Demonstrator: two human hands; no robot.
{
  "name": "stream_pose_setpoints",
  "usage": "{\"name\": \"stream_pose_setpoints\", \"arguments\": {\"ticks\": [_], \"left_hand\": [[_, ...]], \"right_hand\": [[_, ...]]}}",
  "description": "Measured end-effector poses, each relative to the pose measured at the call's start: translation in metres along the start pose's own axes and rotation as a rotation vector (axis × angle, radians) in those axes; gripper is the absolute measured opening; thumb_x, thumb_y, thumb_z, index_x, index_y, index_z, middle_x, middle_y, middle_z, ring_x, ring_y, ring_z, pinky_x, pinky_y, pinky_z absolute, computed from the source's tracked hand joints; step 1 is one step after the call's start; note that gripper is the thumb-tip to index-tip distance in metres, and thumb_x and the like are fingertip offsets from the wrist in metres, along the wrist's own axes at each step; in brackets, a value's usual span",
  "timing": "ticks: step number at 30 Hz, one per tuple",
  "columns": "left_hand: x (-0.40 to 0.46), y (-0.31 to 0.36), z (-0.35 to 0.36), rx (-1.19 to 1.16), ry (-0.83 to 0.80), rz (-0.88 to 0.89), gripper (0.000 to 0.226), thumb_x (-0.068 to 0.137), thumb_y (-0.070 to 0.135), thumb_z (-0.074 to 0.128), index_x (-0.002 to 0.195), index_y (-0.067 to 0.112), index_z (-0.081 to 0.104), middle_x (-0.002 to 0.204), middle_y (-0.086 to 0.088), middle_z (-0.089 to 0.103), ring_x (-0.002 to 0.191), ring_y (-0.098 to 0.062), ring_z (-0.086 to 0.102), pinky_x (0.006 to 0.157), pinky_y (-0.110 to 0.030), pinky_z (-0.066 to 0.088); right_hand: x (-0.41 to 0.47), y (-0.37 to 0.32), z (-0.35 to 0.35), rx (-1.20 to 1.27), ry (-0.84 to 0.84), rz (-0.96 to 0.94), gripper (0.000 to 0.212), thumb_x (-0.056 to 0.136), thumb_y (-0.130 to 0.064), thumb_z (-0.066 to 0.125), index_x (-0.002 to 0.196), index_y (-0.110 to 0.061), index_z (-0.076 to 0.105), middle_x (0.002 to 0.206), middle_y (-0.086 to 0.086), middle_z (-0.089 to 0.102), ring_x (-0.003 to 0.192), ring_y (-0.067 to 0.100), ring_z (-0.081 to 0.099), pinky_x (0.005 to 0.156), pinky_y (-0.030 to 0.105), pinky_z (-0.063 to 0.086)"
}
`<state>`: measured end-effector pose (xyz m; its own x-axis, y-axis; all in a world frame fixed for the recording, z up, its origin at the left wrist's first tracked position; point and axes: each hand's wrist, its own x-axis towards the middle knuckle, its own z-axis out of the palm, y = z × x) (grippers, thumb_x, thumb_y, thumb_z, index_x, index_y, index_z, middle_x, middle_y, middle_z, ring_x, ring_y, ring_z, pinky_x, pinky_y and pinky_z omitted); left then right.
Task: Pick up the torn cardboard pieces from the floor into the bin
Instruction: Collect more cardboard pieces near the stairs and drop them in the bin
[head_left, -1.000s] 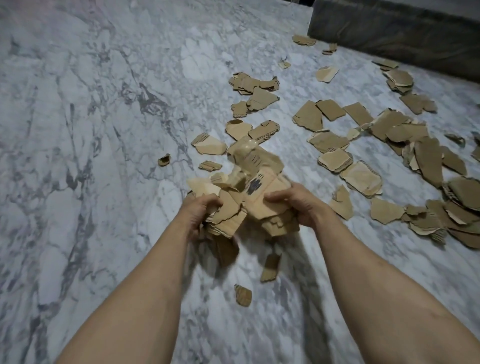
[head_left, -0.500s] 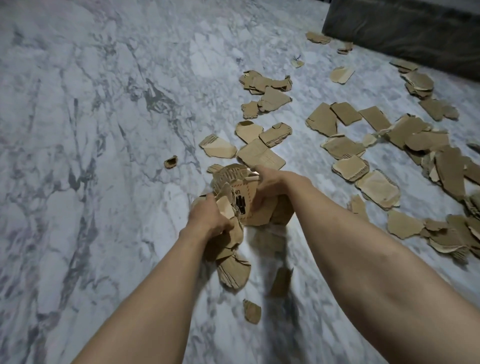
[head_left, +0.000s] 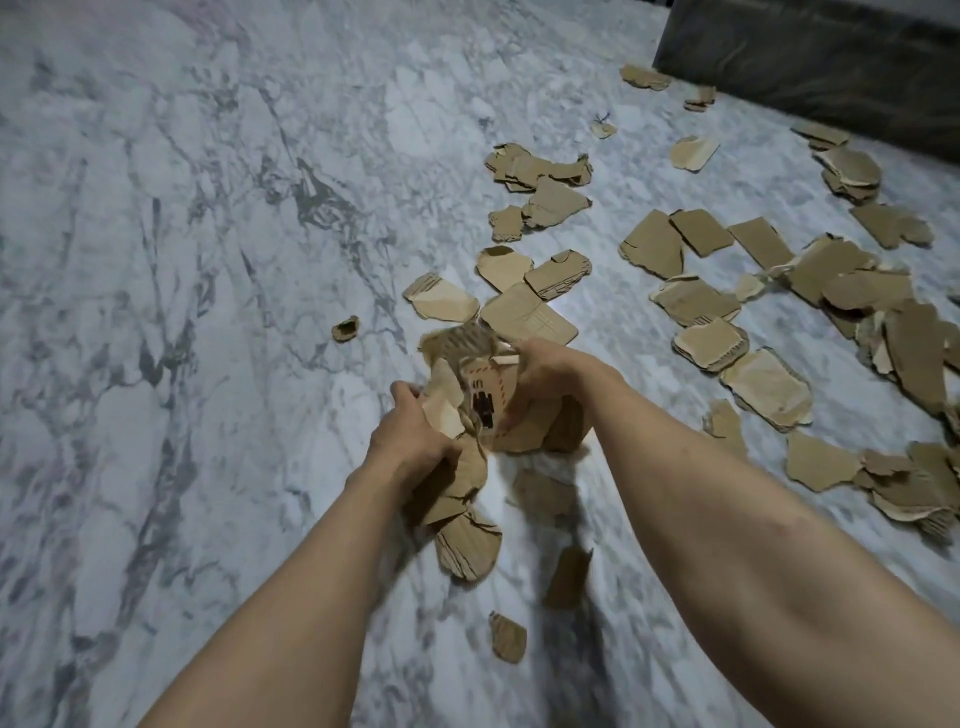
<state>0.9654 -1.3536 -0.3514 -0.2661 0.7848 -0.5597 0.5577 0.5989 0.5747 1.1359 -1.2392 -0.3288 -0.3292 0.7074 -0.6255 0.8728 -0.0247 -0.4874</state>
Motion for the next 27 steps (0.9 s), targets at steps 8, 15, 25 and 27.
{"name": "stream_pose_setpoints", "arguments": {"ticks": [8, 15, 25, 27], "left_hand": [[-0.003, 0.011, -0.035, -0.476, -0.03, 0.098, 0.028, 0.073, -0.01, 0.073, 0.087, 0.012, 0.064, 0.079, -0.007, 0.066, 0.061, -0.017, 0.061, 0.048, -0.023, 0.053], [0.013, -0.002, -0.035, -0.216, -0.082, 0.094, 0.045, 0.07, 0.003, 0.081, 0.109, 0.016, 0.064, 0.09, 0.003, 0.068, 0.084, -0.018, 0.063, 0.066, -0.028, 0.048], [0.009, -0.002, -0.028, -0.298, -0.13, 0.021, 0.039, 0.071, -0.004, 0.08, 0.105, 0.009, 0.067, 0.091, -0.007, 0.07, 0.083, -0.023, 0.064, 0.066, -0.029, 0.054], [0.005, -0.003, -0.026, -0.352, -0.154, 0.015, 0.036, 0.072, -0.007, 0.079, 0.103, 0.006, 0.066, 0.089, -0.011, 0.069, 0.078, -0.025, 0.065, 0.062, -0.03, 0.056]], "right_hand": [[0.024, -0.004, -0.033, 0.473, 0.206, 0.068, 0.1, 0.066, -0.005, 0.09, 0.146, -0.011, 0.03, 0.133, 0.011, 0.054, 0.109, 0.031, 0.058, 0.084, 0.041, 0.058], [0.046, -0.006, -0.036, 0.186, 0.185, 0.299, 0.123, 0.054, -0.032, 0.099, 0.148, -0.008, 0.023, 0.14, 0.011, 0.051, 0.123, 0.034, 0.053, 0.095, 0.044, 0.05], [0.032, 0.024, -0.036, 0.188, 0.25, 0.381, 0.083, 0.043, -0.042, 0.098, 0.108, -0.014, 0.054, 0.114, 0.005, 0.056, 0.11, 0.028, 0.053, 0.095, 0.042, 0.046], [0.025, 0.046, -0.044, 0.364, 0.33, 0.315, 0.093, 0.027, -0.036, 0.097, 0.11, -0.011, 0.063, 0.112, 0.01, 0.067, 0.104, 0.033, 0.065, 0.092, 0.046, 0.056]]}}
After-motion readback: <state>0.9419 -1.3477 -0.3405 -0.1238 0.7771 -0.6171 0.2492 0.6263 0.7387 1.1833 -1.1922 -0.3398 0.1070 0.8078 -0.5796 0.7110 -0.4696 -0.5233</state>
